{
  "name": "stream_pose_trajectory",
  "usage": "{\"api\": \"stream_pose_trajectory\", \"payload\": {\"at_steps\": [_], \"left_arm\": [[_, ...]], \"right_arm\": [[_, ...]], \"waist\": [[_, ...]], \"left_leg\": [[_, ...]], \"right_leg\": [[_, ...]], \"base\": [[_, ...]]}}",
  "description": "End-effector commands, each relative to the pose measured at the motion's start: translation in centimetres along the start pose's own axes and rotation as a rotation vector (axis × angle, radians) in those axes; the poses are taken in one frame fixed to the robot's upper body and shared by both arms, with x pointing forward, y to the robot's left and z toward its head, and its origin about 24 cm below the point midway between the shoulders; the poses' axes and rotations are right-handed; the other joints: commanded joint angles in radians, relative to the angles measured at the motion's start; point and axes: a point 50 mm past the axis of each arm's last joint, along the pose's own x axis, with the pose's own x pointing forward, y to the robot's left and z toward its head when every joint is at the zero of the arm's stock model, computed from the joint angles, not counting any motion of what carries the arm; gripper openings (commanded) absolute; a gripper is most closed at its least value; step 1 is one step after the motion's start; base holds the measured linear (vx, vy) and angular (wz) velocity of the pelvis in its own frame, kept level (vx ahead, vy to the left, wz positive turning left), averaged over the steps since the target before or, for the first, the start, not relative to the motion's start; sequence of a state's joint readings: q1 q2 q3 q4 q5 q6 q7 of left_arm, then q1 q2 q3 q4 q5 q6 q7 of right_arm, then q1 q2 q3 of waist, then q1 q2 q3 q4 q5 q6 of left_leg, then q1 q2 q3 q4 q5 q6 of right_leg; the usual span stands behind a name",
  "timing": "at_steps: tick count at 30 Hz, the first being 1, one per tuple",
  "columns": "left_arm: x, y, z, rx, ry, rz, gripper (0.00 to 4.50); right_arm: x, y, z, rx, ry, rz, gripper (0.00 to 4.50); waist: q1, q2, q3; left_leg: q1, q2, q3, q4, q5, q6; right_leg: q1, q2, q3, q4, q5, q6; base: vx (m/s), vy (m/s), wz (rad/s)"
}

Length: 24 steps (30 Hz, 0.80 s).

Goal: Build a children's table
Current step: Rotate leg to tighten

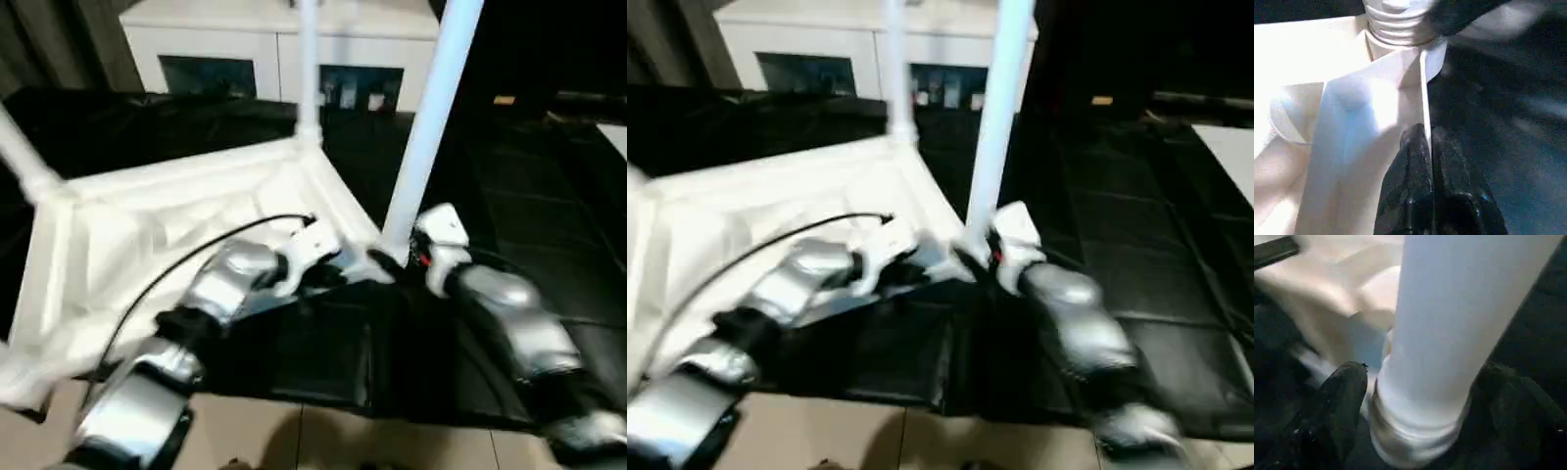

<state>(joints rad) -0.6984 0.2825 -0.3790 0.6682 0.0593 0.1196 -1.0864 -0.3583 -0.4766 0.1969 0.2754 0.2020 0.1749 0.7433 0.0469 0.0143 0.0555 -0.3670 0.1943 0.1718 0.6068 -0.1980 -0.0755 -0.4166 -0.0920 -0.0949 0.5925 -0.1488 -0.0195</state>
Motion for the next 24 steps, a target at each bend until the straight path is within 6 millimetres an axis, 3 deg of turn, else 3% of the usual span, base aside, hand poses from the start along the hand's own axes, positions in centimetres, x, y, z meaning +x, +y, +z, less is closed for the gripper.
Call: {"api": "stream_pose_trajectory", "payload": {"at_steps": [1,4,5,9,13,14,24], "left_arm": [[0.3,-1.1,0.5,0.068,0.013,-0.136,0.0],[-0.5,-1.3,0.2,0.072,0.03,-0.175,0.0],[-0.9,-1.2,0.0,0.077,0.045,-0.172,0.0],[-1.3,-1.0,-0.4,0.084,0.063,-0.154,0.0],[-1.5,-0.9,-0.4,0.083,0.062,-0.144,0.0],[-1.5,-1.0,-0.4,0.083,0.062,-0.145,0.0],[-1.6,-0.9,-0.4,0.077,0.061,-0.138,0.0]], "right_arm": [[-0.3,0.5,0.7,-0.005,-0.007,0.094,3.92],[-0.9,0.5,0.8,-0.008,0.015,0.151,3.92],[-1.1,0.6,0.9,-0.019,0.032,0.178,3.92],[-0.8,0.7,1.0,-0.02,0.04,0.199,3.92],[-0.6,0.7,0.9,-0.025,0.056,0.218,3.92],[-0.6,0.7,0.9,-0.024,0.06,0.222,3.65],[-0.6,0.9,0.3,0.012,0.078,0.254,2.85]], "waist": [[-0.004,0.002,-0.07],[-0.003,0.001,-0.071],[-0.001,0.002,-0.067],[0.001,-0.002,-0.068],[0.0,-0.005,-0.069],[0.0,-0.008,-0.07],[0.002,-0.008,-0.071]], "left_leg": [[0.004,0.032,-0.004,-0.074,-0.226,0.097],[0.011,0.033,-0.003,-0.075,-0.247,0.079],[0.018,0.033,0.0,-0.074,-0.262,0.07],[0.009,0.032,-0.005,-0.077,-0.251,0.057],[0.004,0.031,-0.005,-0.075,-0.219,0.061],[0.004,0.031,-0.005,-0.074,-0.214,0.062],[0.004,0.031,-0.004,-0.072,-0.193,0.069]], "right_leg": [[0.068,-0.049,0.047,-0.073,-0.272,-0.22],[0.064,-0.049,0.048,-0.077,-0.305,-0.214],[0.056,-0.047,0.049,-0.081,-0.326,-0.215],[0.063,-0.051,0.048,-0.08,-0.357,-0.189],[0.064,-0.052,0.049,-0.076,-0.33,-0.192],[0.065,-0.052,0.049,-0.076,-0.325,-0.192],[0.066,-0.052,0.049,-0.072,-0.306,-0.198]], "base": [[0.0,0.0,0.0],[0.0,0.0,0.0],[0.0,0.0,0.0],[0.0,0.0,0.0],[0.0,0.0,0.0],[0.0,0.0,0.0],[0.0,0.0,0.0]]}}
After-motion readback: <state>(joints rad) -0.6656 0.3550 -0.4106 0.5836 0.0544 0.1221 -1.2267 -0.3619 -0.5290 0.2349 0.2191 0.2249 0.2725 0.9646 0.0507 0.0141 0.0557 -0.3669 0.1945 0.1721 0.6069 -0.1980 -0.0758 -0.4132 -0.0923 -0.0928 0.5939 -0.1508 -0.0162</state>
